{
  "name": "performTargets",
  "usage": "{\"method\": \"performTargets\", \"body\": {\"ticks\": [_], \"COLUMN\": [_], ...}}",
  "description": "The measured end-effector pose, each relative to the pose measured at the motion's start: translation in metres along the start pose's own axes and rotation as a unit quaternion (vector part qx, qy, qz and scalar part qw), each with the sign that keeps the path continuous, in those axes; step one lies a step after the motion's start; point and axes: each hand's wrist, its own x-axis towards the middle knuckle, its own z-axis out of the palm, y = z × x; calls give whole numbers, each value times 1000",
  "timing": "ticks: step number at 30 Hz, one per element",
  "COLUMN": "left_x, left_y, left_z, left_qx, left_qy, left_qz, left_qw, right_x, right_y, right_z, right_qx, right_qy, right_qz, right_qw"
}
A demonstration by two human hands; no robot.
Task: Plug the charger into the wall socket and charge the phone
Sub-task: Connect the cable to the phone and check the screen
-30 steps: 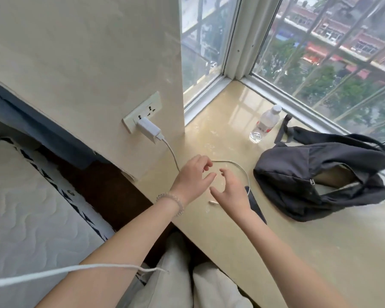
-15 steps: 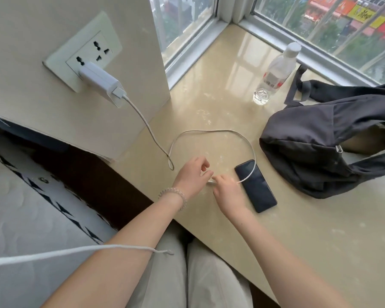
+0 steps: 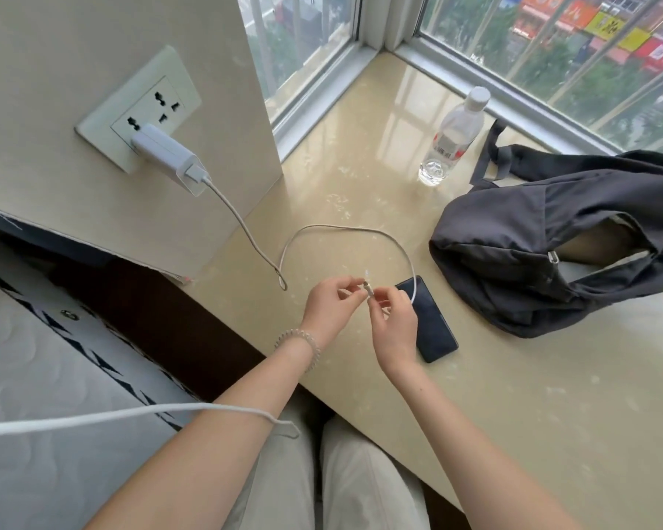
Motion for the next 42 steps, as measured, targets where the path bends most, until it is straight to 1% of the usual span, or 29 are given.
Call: {"method": "performTargets", "body": {"ticks": [2,4,6,8,11,13,15,17,21,24,28,31,33,37,40,42], "left_x": [-1,-3,-5,-5,-1,4,9,13,17,21,25,23,21,9,-7,-20], "left_y": [11,18,22,22,22,21,20,19,19,20,23,27,31,46,65,82], "left_z": [4,8,13,17,20,19,19,19,20,20,20,19,14,3,-5,-14], "left_qx": [-66,-131,-161,-168,-189,-181,-174,-160,-127,-113,-79,-58,-41,-8,34,48], "left_qy": [9,-1,-5,2,21,41,51,43,13,5,4,-2,-9,-41,-68,-72], "left_qz": [-29,-65,-83,-93,-101,-89,-77,-70,-56,-54,-47,-41,-39,-28,-1,28], "left_qw": [997,989,983,981,977,979,980,984,990,992,996,997,998,999,997,996], "right_x": [-3,-6,-8,-8,-3,4,11,19,31,40,49,50,45,28,13,2], "right_y": [-7,-12,-14,-10,6,23,39,51,63,66,65,62,58,37,10,-13], "right_z": [-8,-13,-17,-21,-30,-36,-39,-40,-37,-38,-41,-43,-45,-61,-80,-95], "right_qx": [44,71,83,76,-8,-98,-199,-270,-361,-396,-390,-381,-369,-329,-279,-254], "right_qy": [13,20,25,22,28,4,-32,-54,-105,-110,-125,-119,-105,-82,-78,-65], "right_qz": [4,-11,-15,1,34,54,90,120,128,106,94,102,91,35,-29,-79], "right_qw": [999,997,996,997,999,994,975,954,918,905,907,911,919,940,957,962]}}
